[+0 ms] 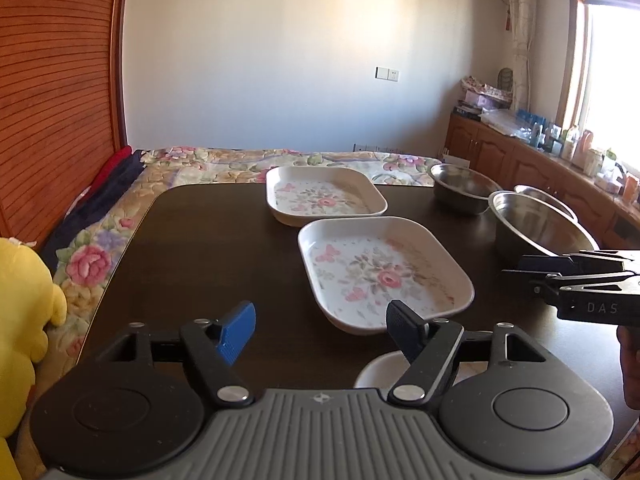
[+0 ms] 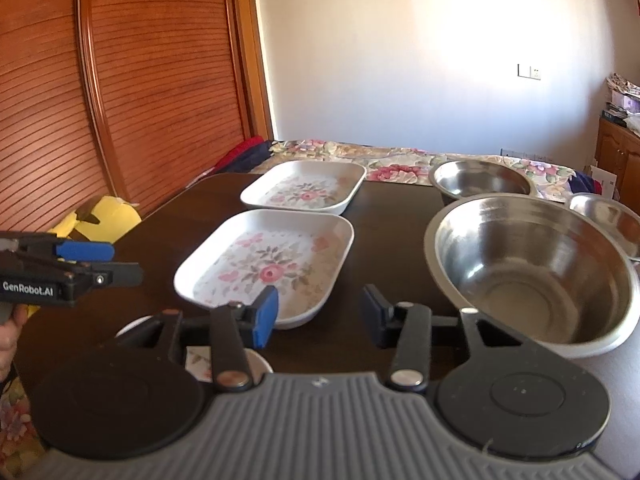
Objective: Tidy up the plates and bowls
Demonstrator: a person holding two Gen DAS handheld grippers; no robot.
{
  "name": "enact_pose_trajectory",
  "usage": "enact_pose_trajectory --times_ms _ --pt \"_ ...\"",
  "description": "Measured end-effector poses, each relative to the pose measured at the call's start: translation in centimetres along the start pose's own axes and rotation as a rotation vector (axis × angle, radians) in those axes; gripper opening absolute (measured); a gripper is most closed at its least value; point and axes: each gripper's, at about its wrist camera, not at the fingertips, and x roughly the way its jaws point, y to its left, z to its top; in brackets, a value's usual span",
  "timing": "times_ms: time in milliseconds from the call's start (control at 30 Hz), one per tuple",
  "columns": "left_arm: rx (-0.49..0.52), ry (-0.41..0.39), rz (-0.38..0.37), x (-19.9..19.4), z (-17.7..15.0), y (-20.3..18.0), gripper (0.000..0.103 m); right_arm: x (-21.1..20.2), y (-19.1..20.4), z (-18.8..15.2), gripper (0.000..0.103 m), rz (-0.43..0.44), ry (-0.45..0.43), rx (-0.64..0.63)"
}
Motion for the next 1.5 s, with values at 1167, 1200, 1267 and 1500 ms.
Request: enact_pose_trajectory --times_ms 1167,1200,1267,1500 --pt "0.029 0.115 -0.052 9.3 2.4 1.0 0.020 7.1 -0.5 1.1 0.030 0.019 0.082 -0.013" --pt "0.025 0.116 -0.050 9.4 2.4 1.0 0.019 7.1 -0.5 1.1 0.030 0.018 0.080 -0.010" --pt "0.020 0.110 -0.050 9.4 2.3 1.1 0.019 7.2 -0.6 1.1 0.029 0.018 0.078 -0.011" --pt "0.016 0.102 -0.046 9.1 2.1 1.4 0.018 7.1 -0.9 1.0 0.022 0.021 0.072 -0.010"
